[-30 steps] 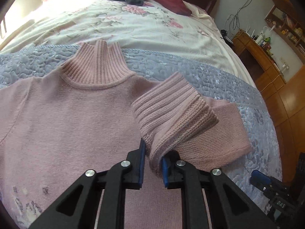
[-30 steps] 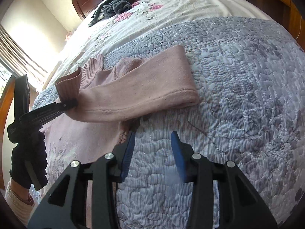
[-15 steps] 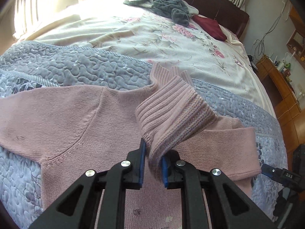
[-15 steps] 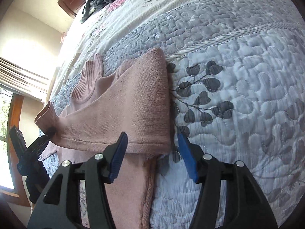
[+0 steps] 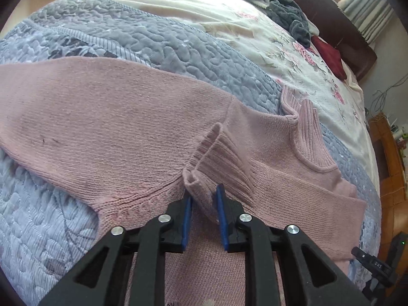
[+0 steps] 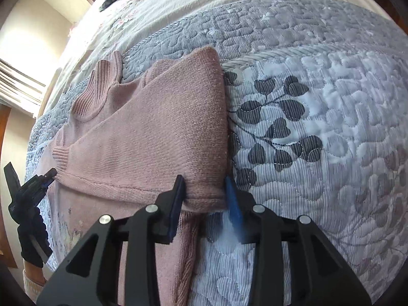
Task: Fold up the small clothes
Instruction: 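Grasp the other sleeve cuff with the left tool and fold it across the body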
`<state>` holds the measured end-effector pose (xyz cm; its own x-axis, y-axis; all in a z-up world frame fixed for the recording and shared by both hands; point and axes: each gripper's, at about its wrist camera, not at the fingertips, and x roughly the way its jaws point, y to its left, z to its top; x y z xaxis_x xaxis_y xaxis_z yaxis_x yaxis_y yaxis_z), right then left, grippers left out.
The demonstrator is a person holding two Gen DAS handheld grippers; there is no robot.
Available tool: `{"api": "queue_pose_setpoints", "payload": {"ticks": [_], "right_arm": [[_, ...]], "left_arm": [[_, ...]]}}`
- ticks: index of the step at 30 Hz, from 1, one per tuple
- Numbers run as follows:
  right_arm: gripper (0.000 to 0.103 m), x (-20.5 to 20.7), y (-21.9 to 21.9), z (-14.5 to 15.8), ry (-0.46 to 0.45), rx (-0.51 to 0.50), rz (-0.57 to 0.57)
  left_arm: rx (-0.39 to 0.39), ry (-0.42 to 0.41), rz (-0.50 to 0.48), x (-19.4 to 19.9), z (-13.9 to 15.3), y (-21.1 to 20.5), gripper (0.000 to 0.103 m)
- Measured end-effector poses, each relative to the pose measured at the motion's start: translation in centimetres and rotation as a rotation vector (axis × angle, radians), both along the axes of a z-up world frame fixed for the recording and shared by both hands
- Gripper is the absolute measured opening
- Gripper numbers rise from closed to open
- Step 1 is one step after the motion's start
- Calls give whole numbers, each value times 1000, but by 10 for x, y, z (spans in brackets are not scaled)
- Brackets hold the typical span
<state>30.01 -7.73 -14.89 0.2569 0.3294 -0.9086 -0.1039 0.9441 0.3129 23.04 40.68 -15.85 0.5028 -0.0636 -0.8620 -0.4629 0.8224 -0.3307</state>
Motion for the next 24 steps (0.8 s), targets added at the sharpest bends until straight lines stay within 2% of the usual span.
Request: {"api": "queue_pose_setpoints", "payload": {"ticks": [4,8,11,14,17,20,22,24], "right_arm": [[41,-13,12,32,-98,10,44],[41,-11,43,28,-64,9,117],[41,-5,55,6,-11,-13,121],[40,-4,57,-16,28,-23,109],[43,-6,57,-18,18,-25,124],[45,-9,61,-6,7,-43,135],[51,-14,68,8,-15,-20,150],[54,-25,76,21,-34,4,180]], "left_arm": [[24,-68,32,-17,26,1,23],[54,-101,-42,-3,38,-24,36],[71,-50,-111,17,21,-42,36],[78,35,-116,29,-9,-42,36],[58,31,-128,29,-21,-37,36],[28,16,-123,20,-8,-31,36],[10,-16,-108,6,5,-19,42],[27,-43,-87,-14,18,0,50]]}}
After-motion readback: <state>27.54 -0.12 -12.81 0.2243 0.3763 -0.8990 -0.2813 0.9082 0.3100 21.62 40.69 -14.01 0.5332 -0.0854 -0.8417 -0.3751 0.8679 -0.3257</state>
